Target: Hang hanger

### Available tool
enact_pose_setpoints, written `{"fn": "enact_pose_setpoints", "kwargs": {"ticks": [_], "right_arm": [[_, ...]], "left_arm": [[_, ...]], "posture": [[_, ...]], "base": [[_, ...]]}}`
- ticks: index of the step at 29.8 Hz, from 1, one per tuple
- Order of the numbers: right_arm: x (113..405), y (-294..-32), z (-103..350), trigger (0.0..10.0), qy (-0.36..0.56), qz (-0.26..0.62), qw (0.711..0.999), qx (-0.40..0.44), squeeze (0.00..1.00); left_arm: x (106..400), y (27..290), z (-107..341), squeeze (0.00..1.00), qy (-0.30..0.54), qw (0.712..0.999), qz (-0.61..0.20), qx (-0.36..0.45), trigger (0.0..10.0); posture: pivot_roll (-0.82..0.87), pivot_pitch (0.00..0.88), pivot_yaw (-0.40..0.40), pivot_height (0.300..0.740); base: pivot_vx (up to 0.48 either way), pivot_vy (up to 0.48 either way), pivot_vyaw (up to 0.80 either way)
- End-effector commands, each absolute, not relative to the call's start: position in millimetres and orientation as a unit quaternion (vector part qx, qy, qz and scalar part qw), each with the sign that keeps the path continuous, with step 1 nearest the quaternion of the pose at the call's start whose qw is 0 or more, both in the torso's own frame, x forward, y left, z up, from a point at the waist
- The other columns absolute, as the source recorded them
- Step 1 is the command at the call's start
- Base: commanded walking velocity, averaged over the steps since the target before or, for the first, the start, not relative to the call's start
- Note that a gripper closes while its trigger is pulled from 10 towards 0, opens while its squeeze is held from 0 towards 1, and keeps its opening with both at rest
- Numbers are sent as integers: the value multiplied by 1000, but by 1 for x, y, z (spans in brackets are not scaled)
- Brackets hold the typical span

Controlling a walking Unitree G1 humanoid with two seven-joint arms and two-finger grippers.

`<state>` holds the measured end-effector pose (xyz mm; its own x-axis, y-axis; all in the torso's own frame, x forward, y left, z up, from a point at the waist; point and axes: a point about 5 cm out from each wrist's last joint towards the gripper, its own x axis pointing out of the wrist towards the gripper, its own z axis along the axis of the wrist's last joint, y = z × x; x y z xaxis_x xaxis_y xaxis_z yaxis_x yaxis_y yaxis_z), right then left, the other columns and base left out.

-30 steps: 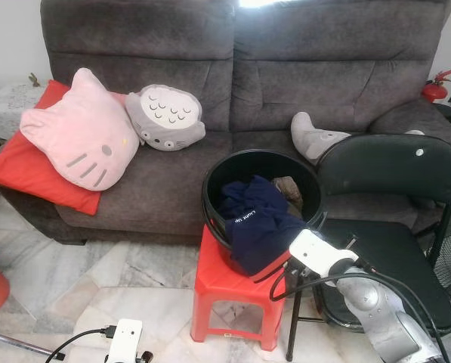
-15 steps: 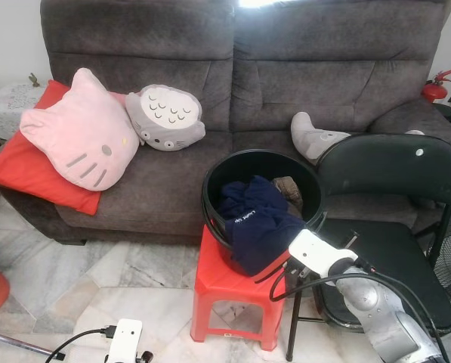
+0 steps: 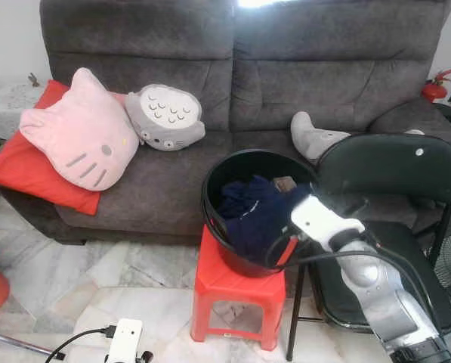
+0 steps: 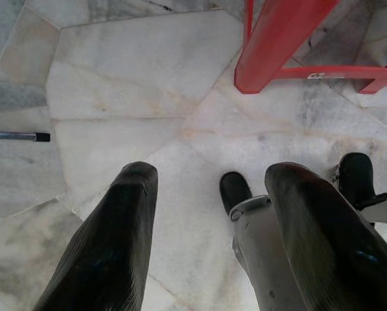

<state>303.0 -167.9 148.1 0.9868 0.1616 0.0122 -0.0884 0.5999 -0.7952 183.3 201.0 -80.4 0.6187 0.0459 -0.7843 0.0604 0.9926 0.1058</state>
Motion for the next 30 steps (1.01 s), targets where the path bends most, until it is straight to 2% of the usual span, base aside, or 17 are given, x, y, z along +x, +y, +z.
{"fn": "enact_pose_setpoints", "kwargs": {"ticks": [1, 8, 11, 12, 13, 14, 20, 23, 27, 30], "right_arm": [[305, -165, 169, 0, -86, 55, 894, -435, 0], [304, -158, 185, 0, -126, 54, 890, -436, 0], [301, -156, 182, 0, -118, 58, 898, -420, 0], [299, -157, 178, 8392, -109, 53, 905, -407, 0], [298, -157, 176, 8392, -103, 49, 910, -398, 0], [294, -156, 174, 10000, -94, 33, 934, -342, 0], [286, -151, 173, 10000, -97, 15, 949, -300, 0], [285, -154, 177, 10000, -101, -25, 967, -232, 0], [285, -154, 182, 10000, -109, -48, 977, -178, 0], [283, -149, 176, 10000, -101, -45, 979, -172, 0]], "left_arm": [[182, 203, -81, 0, 438, 897, 2, 65, 10000], [181, 203, -81, 0, 439, 896, 2, 65, 10000], [181, 203, -81, 0, 437, 897, 3, 64, 10000], [180, 203, -81, 0, 436, 898, 4, 63, 10000], [180, 203, -81, 0, 435, 898, 4, 62, 10000], [180, 204, -81, 0, 434, 899, 5, 62, 10000], [179, 206, -82, 0, 436, 898, 8, 66, 10000], [178, 207, -82, 0, 436, 897, 9, 71, 10000], [177, 208, -82, 0, 436, 897, 11, 73, 10000], [176, 208, -82, 0, 438, 896, 10, 75, 10000]], "posture": [[-77, 0, 19, 740], [-75, 0, 19, 740], [-74, 0, 18, 740], [-76, 0, 18, 740], [-76, 0, 18, 740], [-76, 0, 20, 740], [-78, 0, 24, 740], [-71, 0, 25, 740], [-67, 0, 30, 740], [-57, 0, 33, 740]], "base": [[0, 0, 0], [0, 0, 0], [0, 0, 0], [0, 0, 0], [0, 0, 0], [0, 0, 0], [0, 0, 0], [0, 0, 0], [0, 0, 0], [0, 0, 0]]}}
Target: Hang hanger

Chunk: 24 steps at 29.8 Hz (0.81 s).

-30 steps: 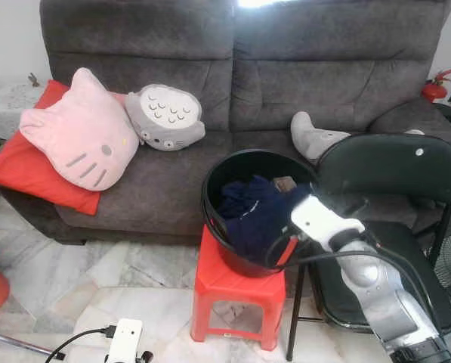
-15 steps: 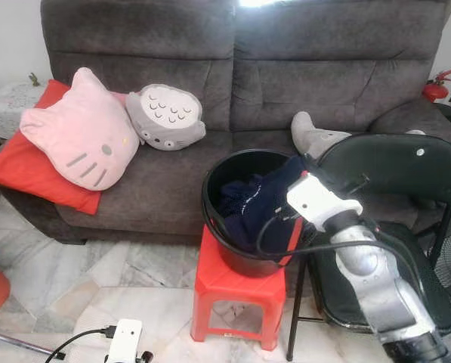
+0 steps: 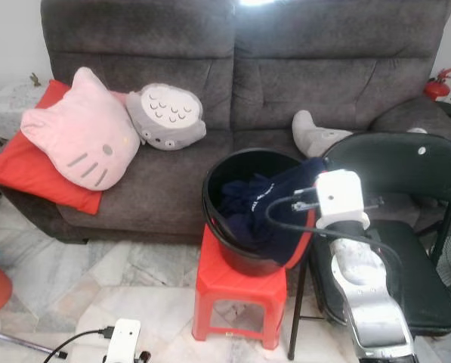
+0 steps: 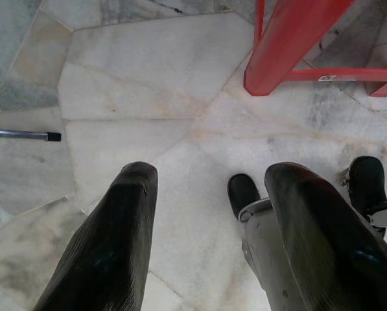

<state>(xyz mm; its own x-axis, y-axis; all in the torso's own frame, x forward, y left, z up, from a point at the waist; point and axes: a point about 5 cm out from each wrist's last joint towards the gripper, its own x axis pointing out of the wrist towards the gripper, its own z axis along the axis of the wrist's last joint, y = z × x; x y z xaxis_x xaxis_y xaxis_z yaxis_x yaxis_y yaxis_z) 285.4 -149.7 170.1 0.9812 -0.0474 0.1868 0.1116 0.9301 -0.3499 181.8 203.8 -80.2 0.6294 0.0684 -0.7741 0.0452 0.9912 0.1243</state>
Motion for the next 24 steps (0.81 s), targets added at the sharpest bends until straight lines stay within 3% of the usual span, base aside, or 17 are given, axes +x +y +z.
{"fn": "enact_pose_setpoints", "kwargs": {"ticks": [1, 11, 24], "right_arm": [[282, -149, 174, 10000, -98, -47, 979, -173, 0], [282, -150, 166, 10000, -87, -51, 980, -171, 0], [285, -148, 168, 10000, -89, -59, 980, -168, 0]], "left_arm": [[176, 207, -82, 0, 437, 896, 11, 72, 10000], [175, 204, -83, 0, 436, 898, 13, 60, 10000], [179, 204, -82, 0, 429, 901, 20, 55, 10000]], "posture": [[-58, 0, 28, 740], [-56, 0, 24, 740], [-62, 0, 22, 740]], "base": [[0, 0, 0], [0, 0, 0], [-194, 0, 0]]}}
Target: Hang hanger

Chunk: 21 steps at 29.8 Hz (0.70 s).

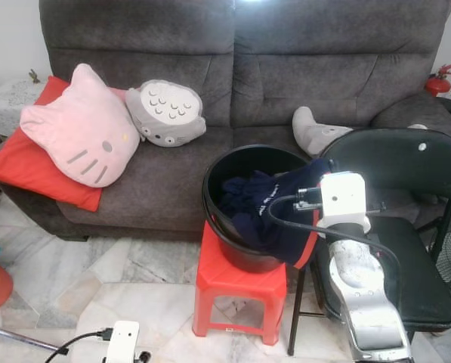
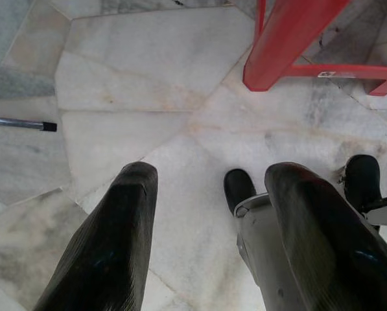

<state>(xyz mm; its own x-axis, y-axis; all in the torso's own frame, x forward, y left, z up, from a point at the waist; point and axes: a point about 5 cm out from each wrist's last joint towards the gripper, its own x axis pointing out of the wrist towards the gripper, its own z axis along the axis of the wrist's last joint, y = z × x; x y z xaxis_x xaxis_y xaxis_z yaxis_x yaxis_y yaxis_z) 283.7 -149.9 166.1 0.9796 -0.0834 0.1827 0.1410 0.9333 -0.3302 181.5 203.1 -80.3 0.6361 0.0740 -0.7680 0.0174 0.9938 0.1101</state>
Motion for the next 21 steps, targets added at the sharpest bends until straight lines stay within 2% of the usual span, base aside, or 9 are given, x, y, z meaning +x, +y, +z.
{"fn": "enact_pose_setpoints", "kwargs": {"ticks": [1, 21], "right_arm": [[285, -148, 168, 10000, -89, -59, 980, -168, 0], [286, -148, 170, 10000, -92, -63, 978, -176, 0]], "left_arm": [[179, 204, -82, 0, 429, 901, 20, 55, 10000], [181, 204, -80, 0, 425, 903, 23, 54, 10000]], "posture": [[-62, 0, 22, 740], [-67, 1, 26, 740]], "base": [[-277, 0, 0], [-311, 0, 0]]}}
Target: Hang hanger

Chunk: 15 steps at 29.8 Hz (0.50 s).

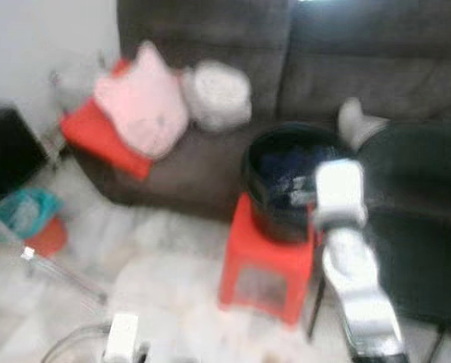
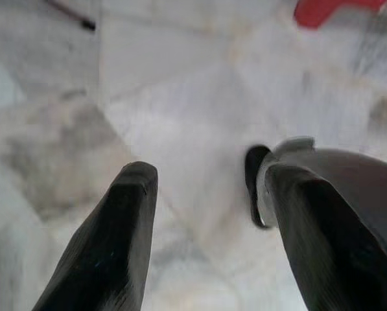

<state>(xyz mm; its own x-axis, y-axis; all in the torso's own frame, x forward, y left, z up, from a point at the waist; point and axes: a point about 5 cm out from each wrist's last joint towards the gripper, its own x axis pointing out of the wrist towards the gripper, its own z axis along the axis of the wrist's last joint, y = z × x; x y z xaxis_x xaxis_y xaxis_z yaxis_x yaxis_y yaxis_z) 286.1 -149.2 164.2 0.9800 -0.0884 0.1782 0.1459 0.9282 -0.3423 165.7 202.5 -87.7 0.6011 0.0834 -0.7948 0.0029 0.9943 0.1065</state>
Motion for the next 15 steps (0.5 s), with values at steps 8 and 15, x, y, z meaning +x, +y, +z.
{"fn": "enact_pose_setpoints", "kwargs": {"ticks": [8, 15], "right_arm": [[287, -148, 171, 10000, -97, -62, 976, -183, 0], [287, -147, 171, 10000, -99, -60, 975, -188, 0]], "left_arm": [[181, 204, -80, 0, 425, 903, 23, 54, 10000], [181, 204, -80, 0, 425, 903, 23, 54, 10000]], "posture": [[-68, 0, 24, 740], [-66, 0, 23, 740]], "base": [[-306, 0, 0], [-308, 0, 0]]}}
